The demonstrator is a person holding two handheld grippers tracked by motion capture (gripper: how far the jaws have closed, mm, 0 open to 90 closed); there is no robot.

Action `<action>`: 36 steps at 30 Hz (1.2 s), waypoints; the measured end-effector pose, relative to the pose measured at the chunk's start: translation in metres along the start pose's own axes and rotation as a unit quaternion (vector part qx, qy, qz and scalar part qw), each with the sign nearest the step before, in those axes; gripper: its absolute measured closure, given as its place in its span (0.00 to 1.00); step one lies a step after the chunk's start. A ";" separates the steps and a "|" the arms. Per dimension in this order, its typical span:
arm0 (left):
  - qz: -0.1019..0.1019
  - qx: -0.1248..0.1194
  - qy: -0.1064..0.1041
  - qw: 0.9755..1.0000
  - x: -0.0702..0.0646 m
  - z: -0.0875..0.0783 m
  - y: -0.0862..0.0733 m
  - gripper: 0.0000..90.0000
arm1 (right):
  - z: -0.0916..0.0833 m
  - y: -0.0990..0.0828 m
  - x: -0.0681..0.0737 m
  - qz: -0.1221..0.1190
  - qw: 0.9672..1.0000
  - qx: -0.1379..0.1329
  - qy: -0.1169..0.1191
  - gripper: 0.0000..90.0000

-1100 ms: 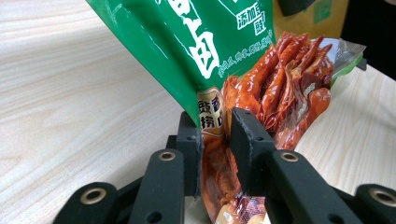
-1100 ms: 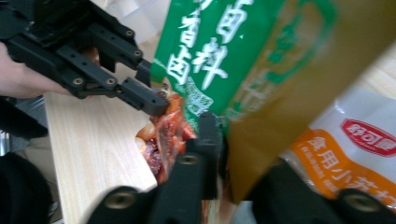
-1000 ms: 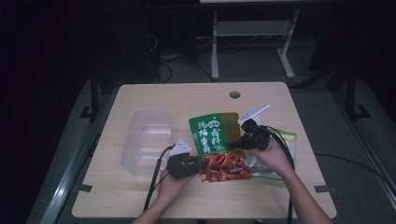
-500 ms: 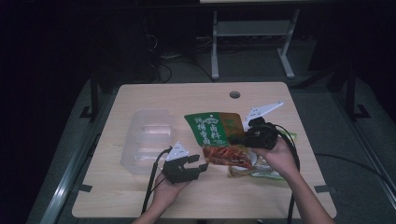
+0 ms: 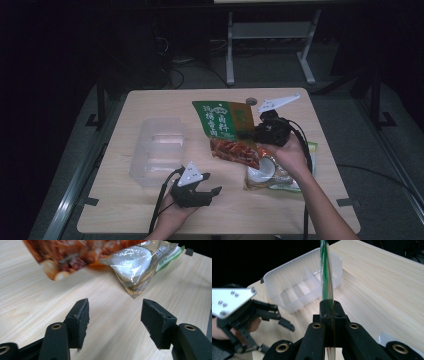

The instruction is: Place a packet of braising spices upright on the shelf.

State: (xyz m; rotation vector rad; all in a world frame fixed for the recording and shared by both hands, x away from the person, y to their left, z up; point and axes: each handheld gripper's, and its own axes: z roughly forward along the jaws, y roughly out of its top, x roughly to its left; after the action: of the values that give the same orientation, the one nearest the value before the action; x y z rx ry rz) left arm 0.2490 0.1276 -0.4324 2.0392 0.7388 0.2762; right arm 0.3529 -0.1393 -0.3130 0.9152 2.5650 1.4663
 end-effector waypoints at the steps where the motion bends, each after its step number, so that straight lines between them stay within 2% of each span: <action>1: 0.006 0.001 0.000 1.000 0.000 -0.001 0.000 0.42 | 0.002 0.003 0.000 0.000 1.000 0.000 -0.001 1.00; 13: 0.021 -0.006 -0.010 1.000 -0.007 -0.001 -0.003 0.34 | 0.026 0.038 0.008 -0.022 1.000 0.005 0.009 1.00; 14: 0.026 -0.003 -0.010 1.000 -0.009 -0.001 -0.004 0.34 | 0.033 0.046 0.010 -0.024 1.000 0.005 0.011 1.00; 17: 0.028 -0.004 -0.013 1.000 -0.010 0.000 -0.004 0.33 | 0.039 0.052 0.011 -0.027 1.000 0.002 0.016 1.00; 20: 0.036 0.000 -0.016 0.999 -0.011 0.000 -0.005 0.32 | 0.052 0.066 0.012 -0.031 0.999 -0.001 0.021 1.00; 27: 0.037 -0.004 -0.020 0.999 -0.011 0.001 -0.005 0.30 | 0.074 0.084 0.013 -0.035 0.999 -0.001 0.028 1.00; 28: 0.037 -0.005 -0.021 0.999 -0.011 0.001 -0.006 0.30 | 0.083 0.089 0.013 -0.037 0.999 -0.003 0.031 1.00; 31: 0.044 -0.001 -0.022 0.999 -0.008 0.001 -0.007 0.30 | 0.093 0.095 0.013 -0.035 0.999 -0.007 0.034 1.00; 32: 0.044 -0.001 -0.022 0.999 -0.008 0.001 -0.007 0.30 | 0.093 0.095 0.013 -0.035 0.999 -0.007 0.034 1.00; 36: 0.038 -0.008 -0.024 0.999 -0.005 -0.001 -0.007 0.30 | 0.111 0.107 0.015 -0.038 0.999 -0.009 0.038 1.00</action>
State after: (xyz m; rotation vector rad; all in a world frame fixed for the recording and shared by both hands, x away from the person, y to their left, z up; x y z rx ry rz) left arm 0.2416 0.1281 -0.4369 2.0539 0.6274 0.2746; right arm 0.4259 -0.0061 -0.2845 0.7645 2.6026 1.5285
